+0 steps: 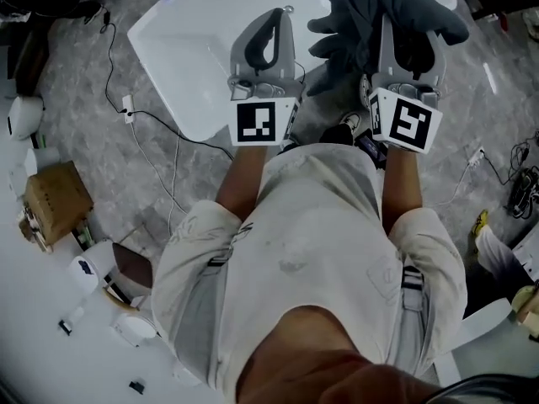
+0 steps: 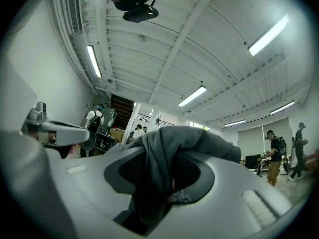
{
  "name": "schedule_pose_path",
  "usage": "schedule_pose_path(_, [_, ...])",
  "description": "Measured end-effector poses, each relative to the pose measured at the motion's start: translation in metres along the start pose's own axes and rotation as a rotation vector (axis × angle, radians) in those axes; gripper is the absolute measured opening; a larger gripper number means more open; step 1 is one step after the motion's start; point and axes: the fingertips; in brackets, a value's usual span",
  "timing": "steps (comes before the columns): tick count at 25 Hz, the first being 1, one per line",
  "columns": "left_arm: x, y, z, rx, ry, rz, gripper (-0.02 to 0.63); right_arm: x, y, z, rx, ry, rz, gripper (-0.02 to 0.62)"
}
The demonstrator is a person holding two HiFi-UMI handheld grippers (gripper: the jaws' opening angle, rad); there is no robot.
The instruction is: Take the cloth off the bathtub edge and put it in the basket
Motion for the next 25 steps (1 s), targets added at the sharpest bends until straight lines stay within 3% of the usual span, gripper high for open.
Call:
schedule_pose_path(6, [0.012, -0.072, 0.041, 0.124, -0.014, -0.065, 0.000, -0.001, -0.081, -0.029, 0.122, 0.031, -0.073, 0.141])
schedule_pose_path(15, [0.026, -0.178, 0.084, 0.300, -0.011, -0.154, 0.000, 0.016, -0.180, -0.086, 0.268, 0.134, -0.080, 0.141])
schedule_pose_path(25, [0.043, -0.274, 0.120, 0.477, -0.024, -0.222, 0.000, 0.060, -0.245, -0.130, 0.356, 0.243, 0.009, 0.141])
Point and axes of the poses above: the fingertips, and each gripper's own axes: z forward along the fingers, y to its left, x out of its underside, and after that the axes turned 10 degrees about -y, right-handed
